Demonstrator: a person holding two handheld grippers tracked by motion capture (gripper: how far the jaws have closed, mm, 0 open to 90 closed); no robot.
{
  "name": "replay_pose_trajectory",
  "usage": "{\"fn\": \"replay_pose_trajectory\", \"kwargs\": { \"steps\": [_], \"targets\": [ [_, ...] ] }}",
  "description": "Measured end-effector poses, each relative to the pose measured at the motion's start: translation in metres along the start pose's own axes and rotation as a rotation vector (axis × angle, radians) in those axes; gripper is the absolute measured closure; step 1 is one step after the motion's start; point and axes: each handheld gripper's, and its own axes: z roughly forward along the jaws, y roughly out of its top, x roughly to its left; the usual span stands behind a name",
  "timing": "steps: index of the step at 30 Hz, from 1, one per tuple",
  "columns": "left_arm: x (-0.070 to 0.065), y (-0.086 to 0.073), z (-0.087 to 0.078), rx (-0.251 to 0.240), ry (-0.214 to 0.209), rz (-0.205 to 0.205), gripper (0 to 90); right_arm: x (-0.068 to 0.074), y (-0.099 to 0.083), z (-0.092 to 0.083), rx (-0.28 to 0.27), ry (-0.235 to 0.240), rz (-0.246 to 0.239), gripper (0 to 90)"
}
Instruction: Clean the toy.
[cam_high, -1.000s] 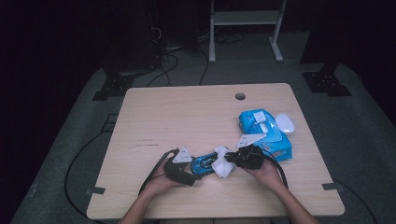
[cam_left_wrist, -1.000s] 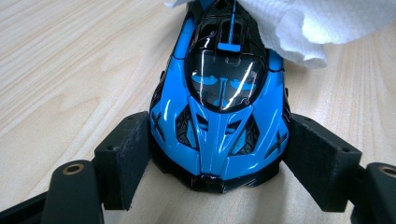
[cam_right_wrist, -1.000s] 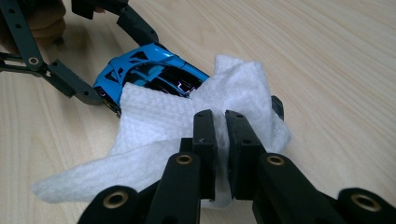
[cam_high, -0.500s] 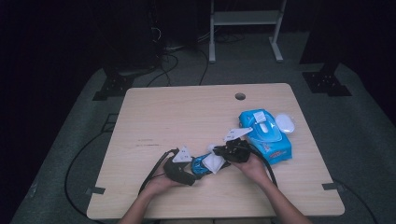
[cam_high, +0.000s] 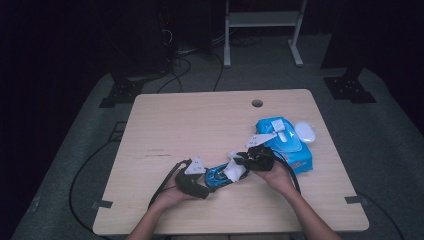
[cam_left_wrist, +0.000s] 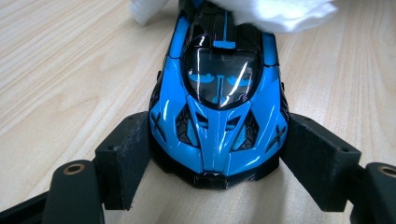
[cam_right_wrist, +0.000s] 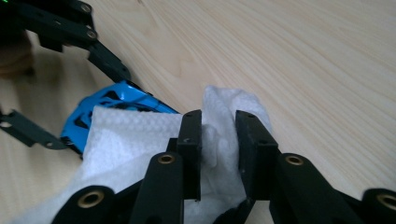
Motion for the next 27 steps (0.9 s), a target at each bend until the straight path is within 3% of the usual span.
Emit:
{"fn": "replay_pose_trajectory", "kwargs": {
  "steps": [7, 11, 15, 19, 22, 25, 27],
  "targets": [
    [0.0, 0.0, 0.0, -0.002, 0.0, 0.0, 25.1, -0.006, -0.004, -0.014, 0.001, 0.076, -0.018, 46.6],
    [0.0, 0.0, 0.0, -0.003, 0.0, 0.0, 25.1, -0.003, -0.006, -0.02, -0.026, 0.122, -0.073, 40.8],
    [0.0, 0.0, 0.0, -0.006, -0.001, -0.004, 25.1, 0.008, -0.005, -0.012, 0.018, 0.12, -0.166, 37.1],
    [0.0, 0.0, 0.0, -0.004, -0.001, -0.006, 25.1, 0.015, -0.005, 0.001, 0.048, 0.095, -0.206, 40.9],
    [0.0, -0.001, 0.0, -0.006, -0.005, -0.009, 25.0, 0.019, -0.005, 0.009, 0.071, 0.086, -0.232, 49.9],
    [0.0, 0.0, 0.0, -0.003, -0.003, 0.0, 25.1, 0.015, -0.005, 0.007, 0.062, 0.121, -0.193, 58.3],
    [0.0, 0.0, 0.0, -0.002, -0.002, 0.003, 25.1, 0.011, -0.006, 0.005, 0.045, 0.123, -0.159, 71.7]
  ]
}}
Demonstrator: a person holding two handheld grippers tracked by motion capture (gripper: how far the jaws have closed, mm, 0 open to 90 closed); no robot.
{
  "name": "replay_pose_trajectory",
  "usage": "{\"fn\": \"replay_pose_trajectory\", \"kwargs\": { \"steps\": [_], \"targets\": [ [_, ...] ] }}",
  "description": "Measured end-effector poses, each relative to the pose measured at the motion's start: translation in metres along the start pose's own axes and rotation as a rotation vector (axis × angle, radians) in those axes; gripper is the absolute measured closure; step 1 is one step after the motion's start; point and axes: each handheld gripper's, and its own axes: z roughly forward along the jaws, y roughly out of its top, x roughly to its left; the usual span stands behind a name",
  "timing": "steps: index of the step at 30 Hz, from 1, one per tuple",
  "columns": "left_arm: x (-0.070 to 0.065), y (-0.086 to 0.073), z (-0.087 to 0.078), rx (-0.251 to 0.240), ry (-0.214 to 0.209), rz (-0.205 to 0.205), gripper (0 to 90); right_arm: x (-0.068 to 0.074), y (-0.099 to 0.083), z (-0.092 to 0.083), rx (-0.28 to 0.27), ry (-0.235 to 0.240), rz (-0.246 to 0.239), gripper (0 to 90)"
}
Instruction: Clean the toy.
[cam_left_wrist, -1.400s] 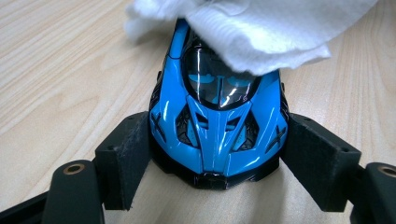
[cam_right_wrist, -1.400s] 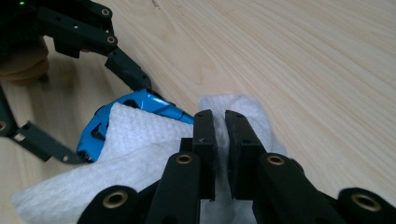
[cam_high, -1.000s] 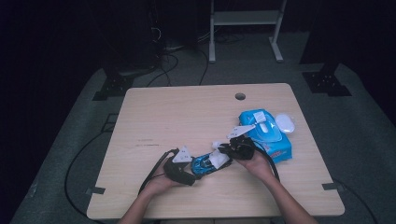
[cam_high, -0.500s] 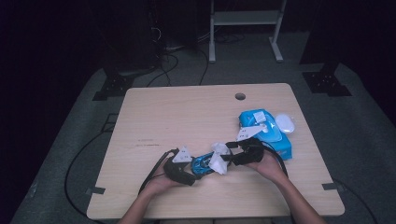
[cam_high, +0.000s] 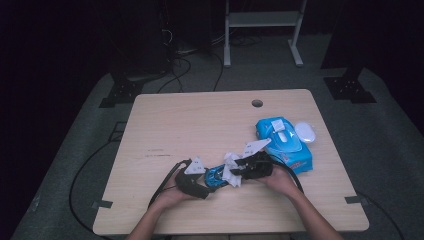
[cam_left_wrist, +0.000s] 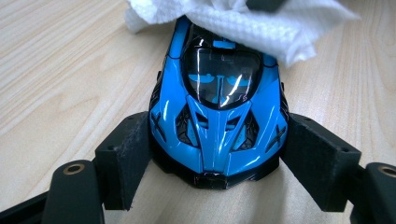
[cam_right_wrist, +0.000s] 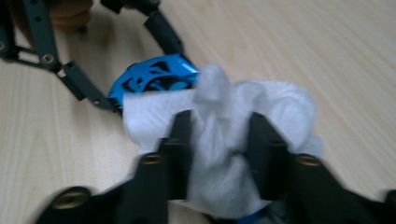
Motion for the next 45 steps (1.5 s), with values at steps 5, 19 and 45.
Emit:
{"fn": "replay_pose_trajectory", "kwargs": {
  "steps": [5, 19, 45],
  "targets": [
    [0.0, 0.0, 0.0, -0.001, 0.0, -0.002, 25.1, -0.004, 0.0, -0.001, 0.003, -0.022, 0.021, 79.7],
    [0.001, 0.0, 0.0, -0.002, -0.003, -0.007, 25.1, -0.007, -0.02, -0.031, 0.039, -0.116, 0.08, 82.0],
    [0.003, -0.001, 0.001, 0.012, -0.03, -0.017, 25.1, -0.016, -0.004, -0.01, 0.02, -0.141, 0.152, 82.3]
  ]
}}
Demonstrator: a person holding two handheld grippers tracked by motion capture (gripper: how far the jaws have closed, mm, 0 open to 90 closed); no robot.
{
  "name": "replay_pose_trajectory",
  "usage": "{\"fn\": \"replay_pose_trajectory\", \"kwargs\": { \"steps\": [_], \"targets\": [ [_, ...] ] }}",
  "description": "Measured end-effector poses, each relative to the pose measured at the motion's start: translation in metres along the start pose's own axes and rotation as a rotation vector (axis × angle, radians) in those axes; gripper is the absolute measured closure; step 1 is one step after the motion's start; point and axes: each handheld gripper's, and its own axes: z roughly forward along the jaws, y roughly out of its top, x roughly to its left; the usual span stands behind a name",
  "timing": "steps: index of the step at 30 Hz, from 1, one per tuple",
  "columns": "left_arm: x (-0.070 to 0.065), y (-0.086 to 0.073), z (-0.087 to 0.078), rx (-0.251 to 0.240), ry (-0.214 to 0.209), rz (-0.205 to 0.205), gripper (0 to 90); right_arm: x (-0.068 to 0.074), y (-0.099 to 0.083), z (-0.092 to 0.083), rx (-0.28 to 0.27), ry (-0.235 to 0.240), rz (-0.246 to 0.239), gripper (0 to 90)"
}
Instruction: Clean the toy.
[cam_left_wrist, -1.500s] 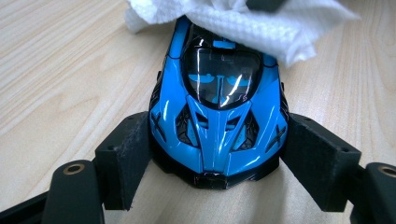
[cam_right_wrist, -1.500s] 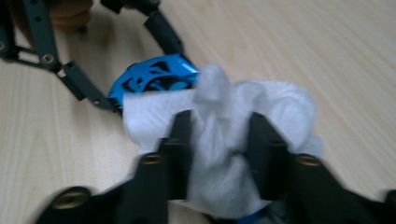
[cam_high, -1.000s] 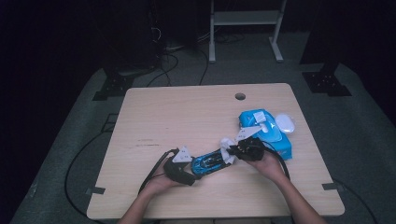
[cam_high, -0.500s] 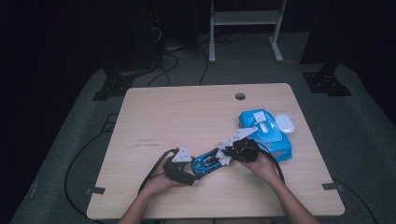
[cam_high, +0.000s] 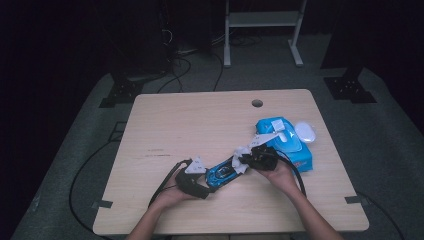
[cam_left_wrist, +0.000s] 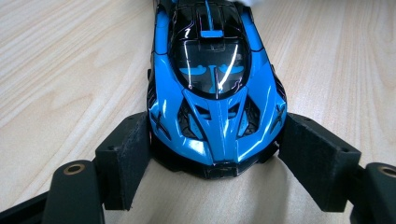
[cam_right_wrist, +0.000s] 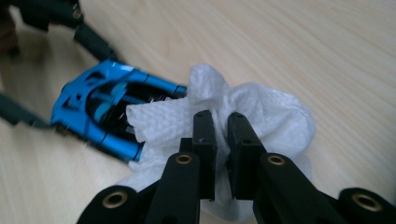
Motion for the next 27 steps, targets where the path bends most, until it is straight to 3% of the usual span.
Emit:
{"fn": "replay_pose_trajectory", "kwargs": {
  "steps": [3, 9, 12, 15, 27],
  "targets": [
    [0.003, 0.0, 0.0, -0.019, -0.026, -0.034, 23.6, 0.004, -0.008, -0.004, 0.007, 0.008, -0.02, 82.4],
    [0.006, 0.002, -0.001, -0.047, -0.059, -0.099, 19.7, 0.007, -0.013, -0.006, -0.002, 0.039, -0.013, 82.9],
    [0.009, 0.003, 0.0, -0.058, -0.07, -0.123, 19.9, 0.009, -0.016, -0.007, -0.011, 0.029, -0.02, 83.1],
    [0.012, 0.004, 0.001, -0.074, -0.081, -0.174, 21.1, 0.009, -0.017, -0.007, -0.014, 0.031, -0.016, 83.2],
    [0.017, 0.003, 0.002, -0.093, -0.097, -0.247, 22.9, 0.013, -0.025, -0.01, -0.053, 0.014, -0.006, 83.8]
  ]
}}
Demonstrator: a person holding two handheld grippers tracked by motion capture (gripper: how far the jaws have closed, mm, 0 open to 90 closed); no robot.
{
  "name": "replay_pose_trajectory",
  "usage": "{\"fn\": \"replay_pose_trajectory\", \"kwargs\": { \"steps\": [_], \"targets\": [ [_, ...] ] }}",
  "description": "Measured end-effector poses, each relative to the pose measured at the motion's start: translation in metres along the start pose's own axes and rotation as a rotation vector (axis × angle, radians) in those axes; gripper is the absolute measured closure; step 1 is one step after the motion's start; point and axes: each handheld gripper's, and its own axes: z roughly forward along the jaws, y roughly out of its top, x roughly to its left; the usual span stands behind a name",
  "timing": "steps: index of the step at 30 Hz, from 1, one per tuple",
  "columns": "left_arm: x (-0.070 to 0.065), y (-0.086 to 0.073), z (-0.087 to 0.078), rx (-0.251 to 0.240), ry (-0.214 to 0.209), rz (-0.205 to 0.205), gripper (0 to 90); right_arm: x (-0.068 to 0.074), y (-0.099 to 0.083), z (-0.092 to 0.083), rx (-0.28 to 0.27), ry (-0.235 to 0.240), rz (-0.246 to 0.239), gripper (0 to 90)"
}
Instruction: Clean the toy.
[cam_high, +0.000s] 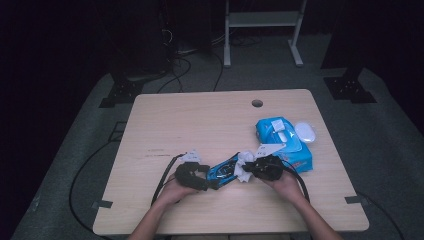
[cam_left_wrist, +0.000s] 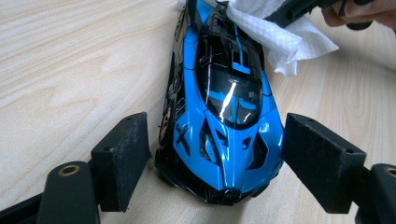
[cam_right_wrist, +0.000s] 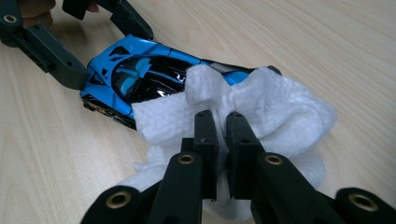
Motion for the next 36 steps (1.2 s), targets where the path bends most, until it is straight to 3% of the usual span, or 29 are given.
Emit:
{"fn": "replay_pose_trajectory", "kwargs": {
  "steps": [11, 18, 28, 32, 36],
  "targets": [
    [-0.001, 0.001, 0.004, -0.019, -0.042, -0.024, 27.4, 0.002, -0.005, -0.005, -0.007, 0.003, 0.007, 83.9],
    [-0.002, 0.001, 0.002, -0.029, -0.026, -0.016, 38.6, 0.005, -0.011, -0.007, -0.009, 0.009, 0.01, 84.0],
    [-0.022, 0.003, 0.001, -0.024, 0.074, 0.158, 41.9, 0.004, -0.015, -0.01, -0.009, 0.021, 0.038, 84.0],
    [-0.032, 0.003, 0.001, -0.025, 0.121, 0.259, 41.9, 0.005, -0.02, -0.015, 0.012, 0.03, 0.045, 84.0],
    [-0.037, 0.001, 0.001, -0.032, 0.149, 0.306, 42.0, 0.003, -0.019, -0.024, -0.02, 0.037, 0.066, 84.0]
  ]
}}
